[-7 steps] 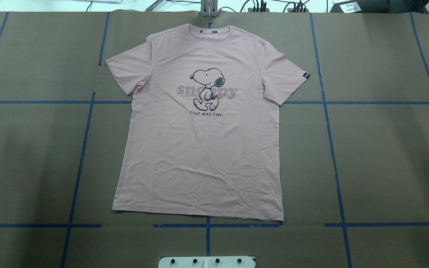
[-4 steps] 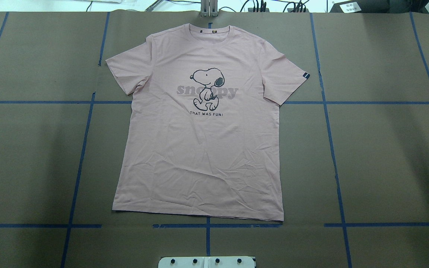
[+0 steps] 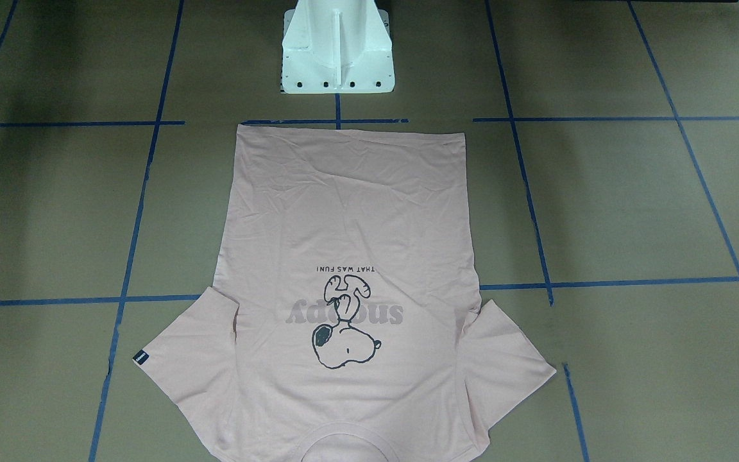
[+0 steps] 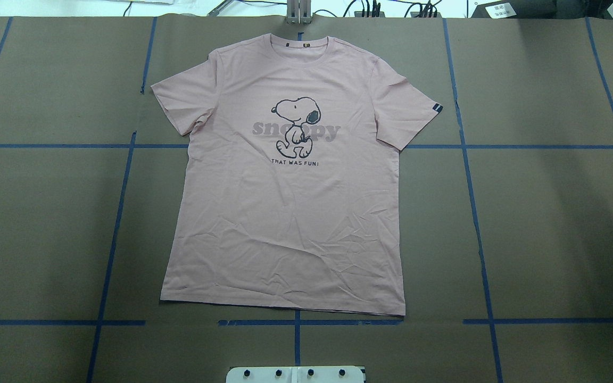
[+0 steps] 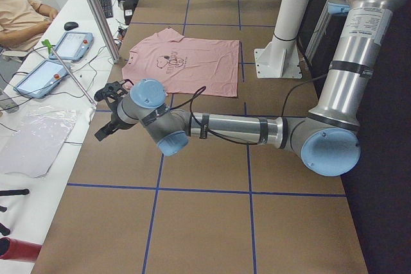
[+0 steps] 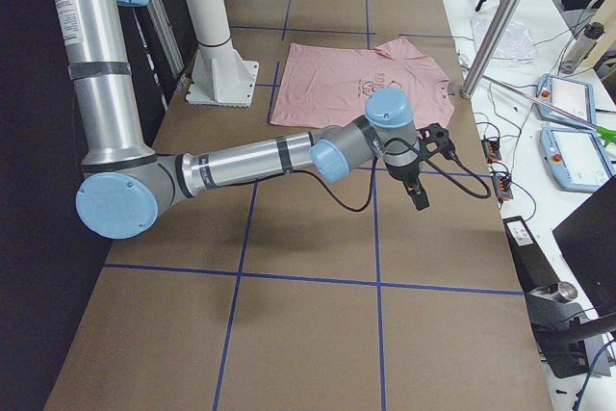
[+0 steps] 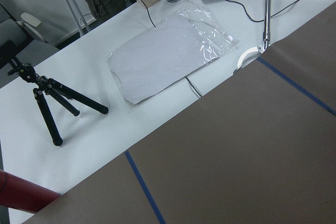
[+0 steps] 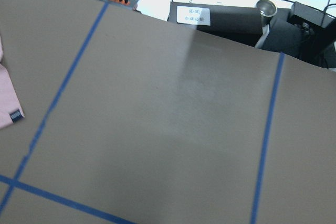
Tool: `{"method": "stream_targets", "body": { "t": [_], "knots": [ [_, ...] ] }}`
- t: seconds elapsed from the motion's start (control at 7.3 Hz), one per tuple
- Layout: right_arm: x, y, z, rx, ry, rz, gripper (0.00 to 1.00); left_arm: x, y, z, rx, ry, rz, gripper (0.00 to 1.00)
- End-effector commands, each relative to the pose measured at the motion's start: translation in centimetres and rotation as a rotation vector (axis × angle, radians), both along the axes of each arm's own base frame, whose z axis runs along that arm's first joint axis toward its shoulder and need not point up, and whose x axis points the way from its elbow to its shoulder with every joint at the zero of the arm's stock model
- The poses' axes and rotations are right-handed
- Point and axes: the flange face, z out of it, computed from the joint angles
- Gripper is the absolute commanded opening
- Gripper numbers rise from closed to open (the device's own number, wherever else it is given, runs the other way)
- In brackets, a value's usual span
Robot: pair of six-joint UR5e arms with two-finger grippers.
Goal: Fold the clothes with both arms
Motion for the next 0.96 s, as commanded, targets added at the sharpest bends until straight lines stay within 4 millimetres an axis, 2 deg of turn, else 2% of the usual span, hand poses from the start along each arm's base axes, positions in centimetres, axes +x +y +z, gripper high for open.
{"method": "stream_targets", "body": {
  "t": [0.0,0.14,0.27,0.41,0.55,0.68,0.82],
  "knots": [
    [-12.5,-3.5,-7.5,-0.092,-0.062,0.118,1.00,5.4,-0.8,-1.1,-0.053,0.063,0.038,1.00],
    [-19.3,-4.8,-10.6,-0.113,-0.058,0.195,0.99,6.1,-0.8,-1.7,-0.069,0.087,0.034,1.00],
    [-23.6,-6.2,-11.9,-0.137,-0.060,0.213,0.92,6.3,-0.9,-1.9,-0.068,0.087,0.035,1.00],
    [-25.9,-6.8,-11.7,-0.151,-0.054,0.196,0.86,6.5,-1.2,-2.3,-0.063,0.089,0.036,1.00],
    [-28.3,-7.1,-9.5,-0.129,-0.086,0.200,0.83,6.5,-1.3,-2.5,-0.061,0.089,0.036,1.00],
    [-32.3,-6.7,-6.5,-0.141,-0.109,0.226,0.79,7.5,-1.3,-2.6,-0.059,0.089,0.052,1.00],
    [-34.8,-6.0,-5.1,-0.122,-0.070,0.252,0.77,7.5,-1.4,-2.8,-0.056,0.090,0.052,1.00]
  ]
}}
